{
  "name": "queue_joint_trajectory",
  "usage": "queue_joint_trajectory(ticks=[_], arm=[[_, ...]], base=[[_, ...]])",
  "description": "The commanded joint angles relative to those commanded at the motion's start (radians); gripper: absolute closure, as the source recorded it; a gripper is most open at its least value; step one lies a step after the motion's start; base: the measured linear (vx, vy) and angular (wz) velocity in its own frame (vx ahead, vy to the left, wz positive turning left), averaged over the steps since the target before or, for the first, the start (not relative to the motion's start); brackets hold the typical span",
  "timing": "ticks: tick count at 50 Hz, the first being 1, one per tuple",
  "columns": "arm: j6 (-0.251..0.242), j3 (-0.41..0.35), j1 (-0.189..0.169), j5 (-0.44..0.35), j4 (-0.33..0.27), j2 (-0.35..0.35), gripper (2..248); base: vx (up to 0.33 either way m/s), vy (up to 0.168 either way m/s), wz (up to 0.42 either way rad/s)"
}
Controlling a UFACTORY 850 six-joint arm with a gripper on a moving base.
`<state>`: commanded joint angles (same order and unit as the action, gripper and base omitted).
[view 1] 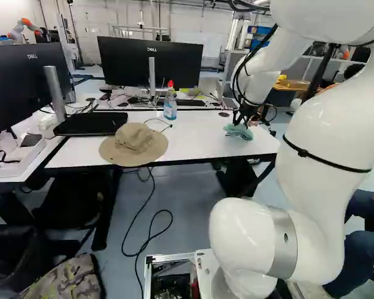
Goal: Clean the table with the green towel
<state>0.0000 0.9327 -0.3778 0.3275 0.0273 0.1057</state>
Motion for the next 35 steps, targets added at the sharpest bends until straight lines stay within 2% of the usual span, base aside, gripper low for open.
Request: queue_joint_trajectory(ticks=[15,35], arm=[[0.000,0.045,0.012,0.000,0.000,0.041,193],[0.000,0.115,0.067,0.000,0.000,0.102,193]], base=[[0.000,0.000,0.000],[0.000,0.000,0.000]])
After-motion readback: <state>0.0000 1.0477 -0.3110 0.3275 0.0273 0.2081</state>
